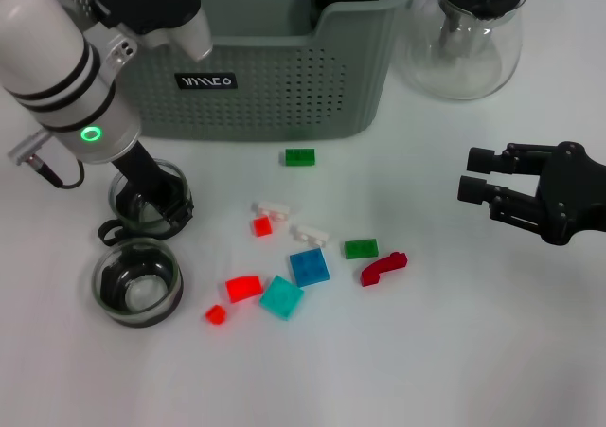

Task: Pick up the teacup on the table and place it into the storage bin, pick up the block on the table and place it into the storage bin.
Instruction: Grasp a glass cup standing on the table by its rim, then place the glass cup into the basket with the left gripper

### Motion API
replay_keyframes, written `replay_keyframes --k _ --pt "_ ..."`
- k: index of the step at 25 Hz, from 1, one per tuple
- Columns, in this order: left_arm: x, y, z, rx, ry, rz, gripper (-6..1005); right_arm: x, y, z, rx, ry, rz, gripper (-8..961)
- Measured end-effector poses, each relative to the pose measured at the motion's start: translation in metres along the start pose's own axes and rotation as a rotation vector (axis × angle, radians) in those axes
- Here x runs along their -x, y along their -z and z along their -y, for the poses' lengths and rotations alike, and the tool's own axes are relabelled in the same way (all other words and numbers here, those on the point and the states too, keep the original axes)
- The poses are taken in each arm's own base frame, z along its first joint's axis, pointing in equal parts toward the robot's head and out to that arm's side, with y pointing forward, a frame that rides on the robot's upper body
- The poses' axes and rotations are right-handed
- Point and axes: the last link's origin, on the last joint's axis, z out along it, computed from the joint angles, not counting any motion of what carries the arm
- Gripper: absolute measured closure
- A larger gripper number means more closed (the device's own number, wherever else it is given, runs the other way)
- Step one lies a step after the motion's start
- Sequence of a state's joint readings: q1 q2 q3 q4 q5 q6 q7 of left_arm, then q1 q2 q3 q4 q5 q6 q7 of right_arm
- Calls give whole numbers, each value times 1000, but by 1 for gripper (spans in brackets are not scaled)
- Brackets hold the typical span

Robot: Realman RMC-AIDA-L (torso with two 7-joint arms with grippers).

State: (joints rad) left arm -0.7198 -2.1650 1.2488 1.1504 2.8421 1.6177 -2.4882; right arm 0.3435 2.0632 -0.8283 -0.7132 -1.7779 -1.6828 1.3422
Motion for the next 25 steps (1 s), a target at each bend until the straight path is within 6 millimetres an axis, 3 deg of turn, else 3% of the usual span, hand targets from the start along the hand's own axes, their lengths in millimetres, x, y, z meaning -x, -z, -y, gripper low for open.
replay_keyframes --k 7,16,22,25 --pt "0 16 2 27 -29 -45 936 1 0 1 -1 2 0 529" --pt "13 47 3 327 -99 -214 946 2 2 1 -6 -1 7 530" --pt "25 73 3 704 -176 -503 931 3 1 2 -3 -6 8 530" --pt "30 94 16 828 -149 -776 923 3 1 2 -5 -10 7 530"
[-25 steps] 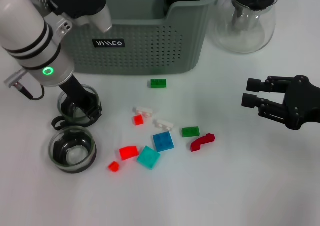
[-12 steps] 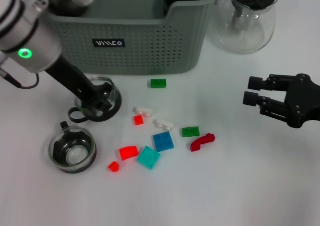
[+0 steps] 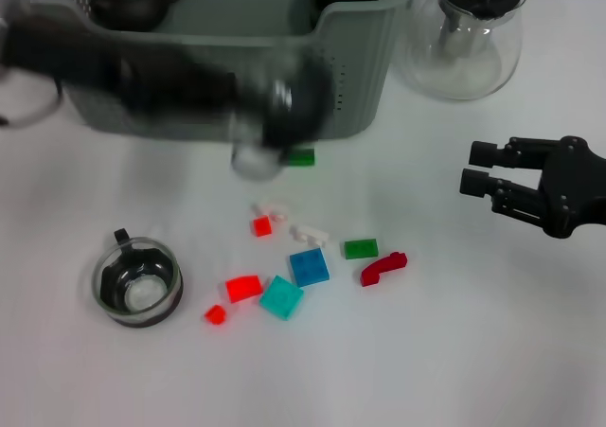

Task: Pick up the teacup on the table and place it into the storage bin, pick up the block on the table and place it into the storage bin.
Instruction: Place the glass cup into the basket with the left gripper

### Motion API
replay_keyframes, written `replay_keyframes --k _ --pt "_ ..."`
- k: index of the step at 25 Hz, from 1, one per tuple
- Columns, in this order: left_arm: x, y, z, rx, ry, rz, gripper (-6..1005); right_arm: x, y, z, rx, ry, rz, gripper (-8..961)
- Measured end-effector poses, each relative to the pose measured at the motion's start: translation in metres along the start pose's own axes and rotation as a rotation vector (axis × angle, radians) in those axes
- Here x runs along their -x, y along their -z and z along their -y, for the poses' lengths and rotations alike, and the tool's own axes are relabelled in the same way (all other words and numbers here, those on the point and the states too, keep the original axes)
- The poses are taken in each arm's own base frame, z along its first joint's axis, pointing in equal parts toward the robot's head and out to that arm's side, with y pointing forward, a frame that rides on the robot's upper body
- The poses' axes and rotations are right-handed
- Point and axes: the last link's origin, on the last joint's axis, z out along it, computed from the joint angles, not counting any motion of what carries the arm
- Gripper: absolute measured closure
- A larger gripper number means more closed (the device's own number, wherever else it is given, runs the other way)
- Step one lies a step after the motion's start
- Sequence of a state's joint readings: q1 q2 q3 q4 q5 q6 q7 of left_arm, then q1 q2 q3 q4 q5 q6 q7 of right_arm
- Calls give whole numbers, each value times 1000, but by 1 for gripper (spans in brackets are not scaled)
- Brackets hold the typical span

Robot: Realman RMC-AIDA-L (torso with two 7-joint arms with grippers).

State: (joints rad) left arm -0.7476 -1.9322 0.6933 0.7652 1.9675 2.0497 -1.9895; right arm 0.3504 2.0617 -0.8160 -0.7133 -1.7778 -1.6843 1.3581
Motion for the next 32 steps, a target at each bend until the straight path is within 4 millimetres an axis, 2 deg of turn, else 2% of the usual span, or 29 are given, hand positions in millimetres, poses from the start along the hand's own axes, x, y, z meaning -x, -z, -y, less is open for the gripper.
replay_keyframes --k 4,6,9,10,11,12,13,17,19,24,28,32 --pt "-26 41 -6 8 -74 -441 913 -1 1 0 -2 -3 0 530" --pt "-40 56 0 -62 -73 -570 908 -1 1 0 -4 -3 -1 530" --pt "-67 61 13 -188 -49 -586 900 -1 1 0 -4 -4 -1 530" --pt "-77 57 19 -233 -41 -556 897 -1 1 0 -4 -5 -1 530" --pt "-96 47 28 -304 -35 -477 895 -2 1 0 -5 -5 -1 530" --pt "-96 47 28 -304 -35 -477 892 -2 1 0 -4 -5 -1 530" --pt "-109 35 38 -378 -27 -387 890 -2 1 0 -5 -5 -1 530" --pt "-128 4 66 -589 -12 -156 880 -4 2 -1 -5 -6 -10 530" --pt "-127 -16 83 -701 -20 -14 875 -6 2 -2 -3 -7 -19 530" --pt "-116 -56 106 -855 -63 205 862 -7 0 -2 -6 -12 -17 530" --pt "-103 -76 118 -955 -93 335 852 -11 0 -2 -18 -28 -12 530" --pt "-94 -88 124 -998 -136 418 841 -12 -1 0 -30 -35 -15 530"
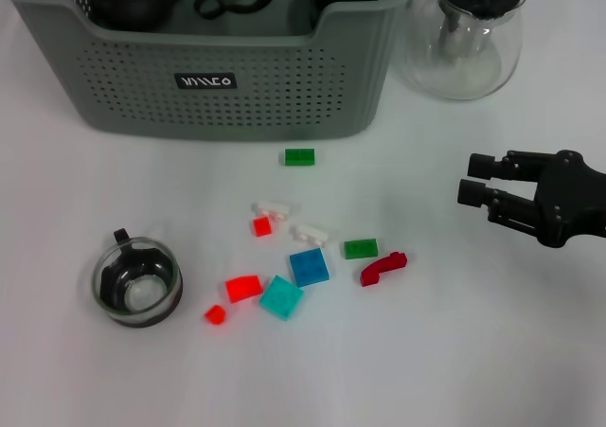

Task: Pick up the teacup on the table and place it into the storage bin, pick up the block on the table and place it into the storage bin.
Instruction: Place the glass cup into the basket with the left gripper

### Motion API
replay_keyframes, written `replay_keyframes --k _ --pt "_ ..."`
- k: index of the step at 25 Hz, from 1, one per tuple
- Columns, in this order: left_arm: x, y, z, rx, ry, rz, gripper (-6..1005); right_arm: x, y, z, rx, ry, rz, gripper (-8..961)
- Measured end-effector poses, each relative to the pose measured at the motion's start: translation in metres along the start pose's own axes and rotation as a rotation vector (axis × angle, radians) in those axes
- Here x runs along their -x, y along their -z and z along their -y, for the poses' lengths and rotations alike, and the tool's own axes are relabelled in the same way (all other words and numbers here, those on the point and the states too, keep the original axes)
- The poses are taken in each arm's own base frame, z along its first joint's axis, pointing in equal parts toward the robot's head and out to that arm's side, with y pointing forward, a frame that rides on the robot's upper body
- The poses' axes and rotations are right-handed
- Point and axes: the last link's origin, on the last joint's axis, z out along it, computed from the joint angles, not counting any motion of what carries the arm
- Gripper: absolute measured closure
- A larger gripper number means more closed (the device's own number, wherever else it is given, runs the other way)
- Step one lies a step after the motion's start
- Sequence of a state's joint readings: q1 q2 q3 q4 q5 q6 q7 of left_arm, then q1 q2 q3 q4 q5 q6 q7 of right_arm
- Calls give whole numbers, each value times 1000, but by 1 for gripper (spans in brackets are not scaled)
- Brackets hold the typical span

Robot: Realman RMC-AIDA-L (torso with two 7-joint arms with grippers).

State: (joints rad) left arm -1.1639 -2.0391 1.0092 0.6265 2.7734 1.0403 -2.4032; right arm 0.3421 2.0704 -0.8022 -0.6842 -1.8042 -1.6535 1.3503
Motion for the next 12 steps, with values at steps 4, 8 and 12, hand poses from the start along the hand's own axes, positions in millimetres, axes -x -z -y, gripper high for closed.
replay_keyframes --k 4,8,12 --pt "2 -5 -5 -23 -35 20 831 0 0 0 0 -1 1 530" --pt "4 -8 -5 -35 -43 33 821 0 -2 0 2 -4 1 530" --pt "7 -11 -5 -40 -34 41 811 0 -2 1 2 -5 1 529"
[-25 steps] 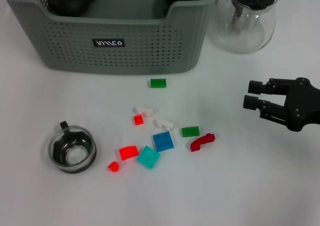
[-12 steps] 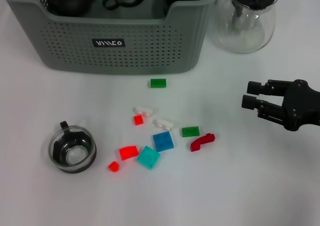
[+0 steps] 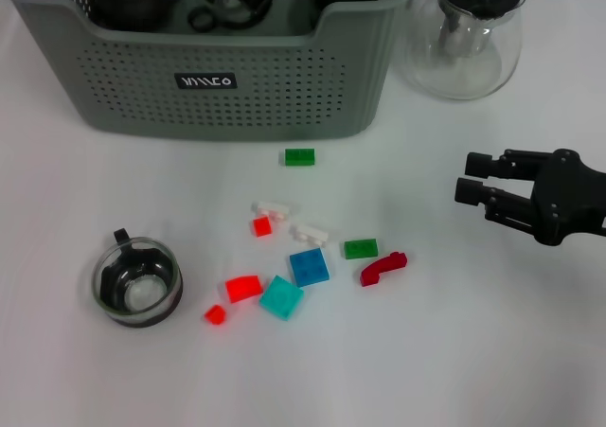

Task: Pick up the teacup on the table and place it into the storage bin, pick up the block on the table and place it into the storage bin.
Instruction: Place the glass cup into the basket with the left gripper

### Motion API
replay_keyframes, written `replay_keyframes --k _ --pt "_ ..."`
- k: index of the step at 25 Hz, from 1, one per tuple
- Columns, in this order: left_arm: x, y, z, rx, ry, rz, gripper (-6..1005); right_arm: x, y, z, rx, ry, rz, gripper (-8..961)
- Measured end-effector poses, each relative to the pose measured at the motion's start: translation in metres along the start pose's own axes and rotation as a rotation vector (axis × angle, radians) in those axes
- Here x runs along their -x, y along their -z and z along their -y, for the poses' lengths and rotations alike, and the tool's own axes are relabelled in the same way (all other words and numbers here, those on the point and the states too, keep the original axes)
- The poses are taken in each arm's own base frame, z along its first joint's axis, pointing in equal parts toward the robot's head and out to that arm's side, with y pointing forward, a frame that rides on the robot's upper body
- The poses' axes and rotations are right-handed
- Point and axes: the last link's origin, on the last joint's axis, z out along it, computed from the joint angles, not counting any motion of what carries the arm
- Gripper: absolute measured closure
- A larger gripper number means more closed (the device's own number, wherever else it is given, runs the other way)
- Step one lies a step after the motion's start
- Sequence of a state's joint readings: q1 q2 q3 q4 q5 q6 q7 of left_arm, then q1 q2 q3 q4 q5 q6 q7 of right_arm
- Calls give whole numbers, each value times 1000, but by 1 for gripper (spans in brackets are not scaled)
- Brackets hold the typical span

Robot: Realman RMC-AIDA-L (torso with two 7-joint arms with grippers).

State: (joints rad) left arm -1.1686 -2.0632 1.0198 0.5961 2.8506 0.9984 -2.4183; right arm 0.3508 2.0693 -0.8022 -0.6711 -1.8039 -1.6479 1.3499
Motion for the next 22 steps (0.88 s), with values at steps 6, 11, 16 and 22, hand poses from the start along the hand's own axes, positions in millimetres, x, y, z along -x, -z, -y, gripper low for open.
replay_keyframes --k 6,11,16,22 --pt "4 -1 2 0 18 2 796 0 -1 0 2 -1 4 529" --pt "-1 19 11 54 128 -115 704 2 2 2 -14 -1 14 529" --pt "16 101 34 270 242 -546 572 2 5 3 -28 -6 27 529" --pt "80 167 35 600 196 -847 563 2 6 4 -26 -8 25 529"
